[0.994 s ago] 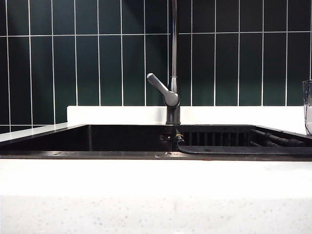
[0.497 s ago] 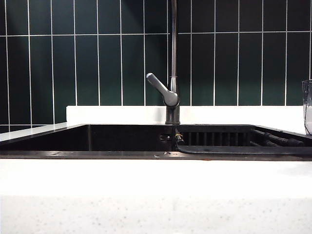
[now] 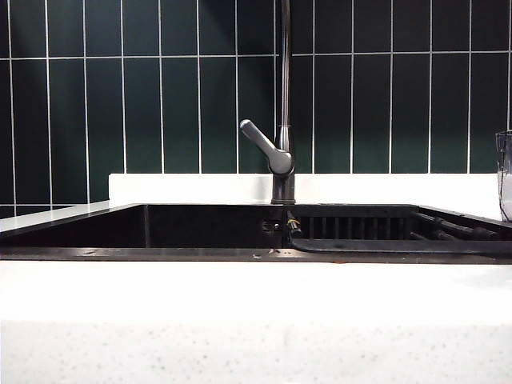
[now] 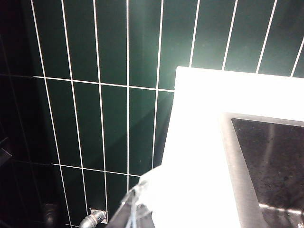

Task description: Pick up the mug next to the sink, go to the faucet to get some water, pour the water into the sink, and finally put the mug back to its place.

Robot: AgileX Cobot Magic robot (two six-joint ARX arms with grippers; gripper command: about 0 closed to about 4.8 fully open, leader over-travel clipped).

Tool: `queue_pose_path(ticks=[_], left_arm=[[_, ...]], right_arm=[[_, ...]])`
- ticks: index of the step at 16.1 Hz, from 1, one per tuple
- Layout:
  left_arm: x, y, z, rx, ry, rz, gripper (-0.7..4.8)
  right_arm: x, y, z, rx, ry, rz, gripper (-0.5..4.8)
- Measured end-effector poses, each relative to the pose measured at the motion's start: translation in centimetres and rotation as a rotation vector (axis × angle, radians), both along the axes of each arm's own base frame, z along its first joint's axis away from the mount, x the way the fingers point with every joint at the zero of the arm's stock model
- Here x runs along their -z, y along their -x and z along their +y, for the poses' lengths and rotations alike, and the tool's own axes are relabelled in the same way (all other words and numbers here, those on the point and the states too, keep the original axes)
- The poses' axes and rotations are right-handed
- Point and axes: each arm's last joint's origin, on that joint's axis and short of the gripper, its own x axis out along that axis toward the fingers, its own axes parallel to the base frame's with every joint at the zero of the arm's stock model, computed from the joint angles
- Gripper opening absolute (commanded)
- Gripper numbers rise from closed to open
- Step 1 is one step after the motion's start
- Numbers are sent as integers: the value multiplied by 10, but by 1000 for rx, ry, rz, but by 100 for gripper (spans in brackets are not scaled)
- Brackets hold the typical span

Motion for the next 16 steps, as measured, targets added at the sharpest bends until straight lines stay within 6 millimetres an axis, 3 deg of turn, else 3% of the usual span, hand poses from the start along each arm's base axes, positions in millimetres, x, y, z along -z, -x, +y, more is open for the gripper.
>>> queue_pose_path(ticks=[2, 5, 7, 12, 16], left_arm=[[0, 0, -1, 52, -3, 0, -5], [1, 0, -7, 225, -14, 10, -5], [1, 0, -7, 242, -15, 12, -5], [-2, 0, -6, 226, -13, -21, -5], [1, 0, -8, 268, -17, 13, -5]], right_arm=[[0, -1, -2, 57, 127, -69, -1], [0, -5, -11, 339, 314, -122, -1], [-3, -6, -15, 502, 389, -151, -1], [-15, -7, -16, 554, 382, -302, -1], [-15, -7, -16, 555, 381, -307, -1]])
